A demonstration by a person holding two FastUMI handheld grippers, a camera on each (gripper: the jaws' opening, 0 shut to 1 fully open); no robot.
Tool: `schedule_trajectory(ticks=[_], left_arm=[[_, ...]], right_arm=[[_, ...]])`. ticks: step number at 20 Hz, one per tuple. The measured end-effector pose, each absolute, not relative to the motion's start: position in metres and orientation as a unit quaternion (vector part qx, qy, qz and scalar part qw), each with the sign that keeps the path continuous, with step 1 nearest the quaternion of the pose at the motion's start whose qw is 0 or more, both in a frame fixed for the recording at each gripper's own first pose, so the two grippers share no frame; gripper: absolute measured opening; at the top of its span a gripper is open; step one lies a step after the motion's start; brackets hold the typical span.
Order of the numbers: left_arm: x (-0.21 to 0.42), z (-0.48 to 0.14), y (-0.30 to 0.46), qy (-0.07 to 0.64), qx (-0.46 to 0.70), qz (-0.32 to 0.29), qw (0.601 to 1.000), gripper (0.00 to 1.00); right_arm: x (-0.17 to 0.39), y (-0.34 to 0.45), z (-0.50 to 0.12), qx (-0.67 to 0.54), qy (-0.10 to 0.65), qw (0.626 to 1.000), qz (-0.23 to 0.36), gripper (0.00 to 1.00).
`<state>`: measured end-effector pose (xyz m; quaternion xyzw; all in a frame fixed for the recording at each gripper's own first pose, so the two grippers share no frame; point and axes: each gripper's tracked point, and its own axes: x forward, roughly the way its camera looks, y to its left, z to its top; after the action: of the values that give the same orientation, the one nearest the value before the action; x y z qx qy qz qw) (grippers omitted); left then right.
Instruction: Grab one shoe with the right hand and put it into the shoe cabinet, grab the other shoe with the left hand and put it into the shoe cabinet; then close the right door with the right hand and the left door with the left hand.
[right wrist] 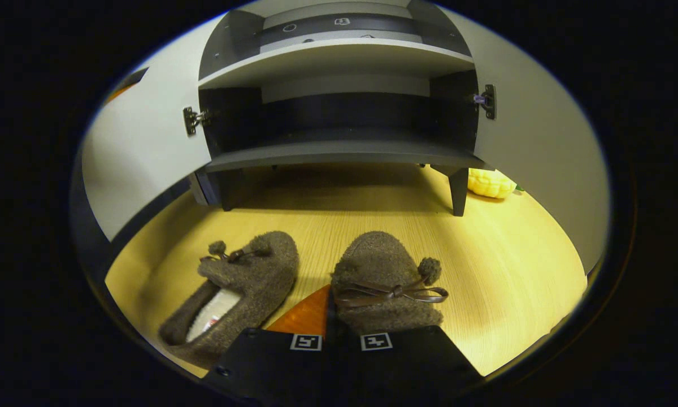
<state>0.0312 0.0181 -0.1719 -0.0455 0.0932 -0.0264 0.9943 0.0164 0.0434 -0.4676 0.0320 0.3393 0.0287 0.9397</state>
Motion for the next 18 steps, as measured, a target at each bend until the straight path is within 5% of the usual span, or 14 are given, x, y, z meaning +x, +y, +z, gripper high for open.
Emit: schedule_trajectory(ticks=[8, 18], left_arm=[[0.008, -0.147, 0.004, 0.09, -0.053, -0.048, 0.993, 0.93], [0.004, -0.127, -0.001, 0.078, -0.052, -0.026, 0.995, 0.93]], right_arm=[[0.078, 0.031, -0.306, 0.007, 0.236, 0.972, 0.008, 0.1], [0.227, 0.013, -0.113, -0.032, 0.102, 0.994, 0.009, 0.1]])
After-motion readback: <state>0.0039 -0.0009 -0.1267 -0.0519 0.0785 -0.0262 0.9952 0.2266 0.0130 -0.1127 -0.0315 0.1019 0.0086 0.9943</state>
